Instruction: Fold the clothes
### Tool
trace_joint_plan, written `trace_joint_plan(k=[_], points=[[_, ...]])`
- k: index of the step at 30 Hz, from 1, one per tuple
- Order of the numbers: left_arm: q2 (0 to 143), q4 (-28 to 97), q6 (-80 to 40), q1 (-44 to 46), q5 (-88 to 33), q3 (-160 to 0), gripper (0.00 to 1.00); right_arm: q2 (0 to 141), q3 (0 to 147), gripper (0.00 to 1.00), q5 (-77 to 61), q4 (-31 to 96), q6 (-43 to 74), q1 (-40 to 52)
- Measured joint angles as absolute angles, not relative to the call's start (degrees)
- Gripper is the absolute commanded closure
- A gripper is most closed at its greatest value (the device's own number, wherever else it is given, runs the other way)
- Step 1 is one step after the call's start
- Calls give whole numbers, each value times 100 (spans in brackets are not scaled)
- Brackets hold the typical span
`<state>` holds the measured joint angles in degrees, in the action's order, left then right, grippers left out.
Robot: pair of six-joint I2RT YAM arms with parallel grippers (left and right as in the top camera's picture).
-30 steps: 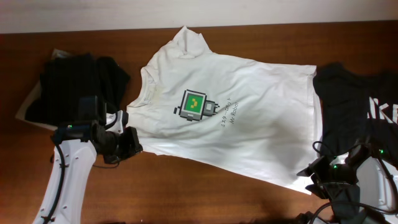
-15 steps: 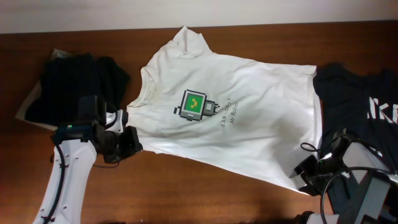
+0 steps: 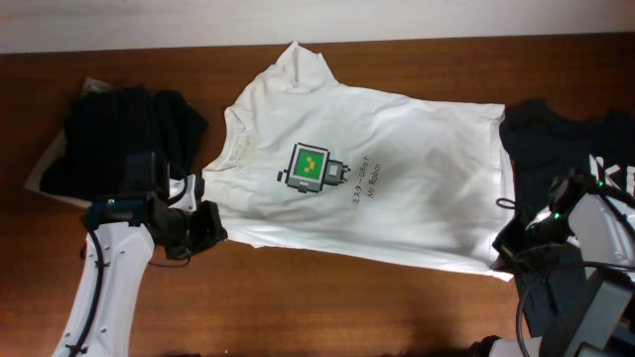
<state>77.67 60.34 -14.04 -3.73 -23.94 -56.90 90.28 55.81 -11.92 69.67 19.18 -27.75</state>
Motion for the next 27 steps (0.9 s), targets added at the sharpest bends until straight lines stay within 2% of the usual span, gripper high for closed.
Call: trace_joint_plan(k=[8,13,21,24,26,27], points=[[7734,5942,-617,-373,-2504,-6580,100,9028,6834,96,-1712,6834,1715,-2768],[7876,4936,-252,-329,-2484,-6587,100,9028,6873,96,-1793,6112,1925,-2768],[9251,4265,10,333,-1946,-6591,100,9404,6884,96,-1892,4897,1975,-2764],[9524,3468,156,338,-1774,-6591,99,9638,6890,96,-2097,4414,2084,-2724],[9601,3179,198,338,-1737,-6591,98,9797,6890,93,-2152,4195,2123,-2626],[9614,3085,217,338,-1717,-6591,94,9913,6890,88,-2180,4091,2147,-2530]])
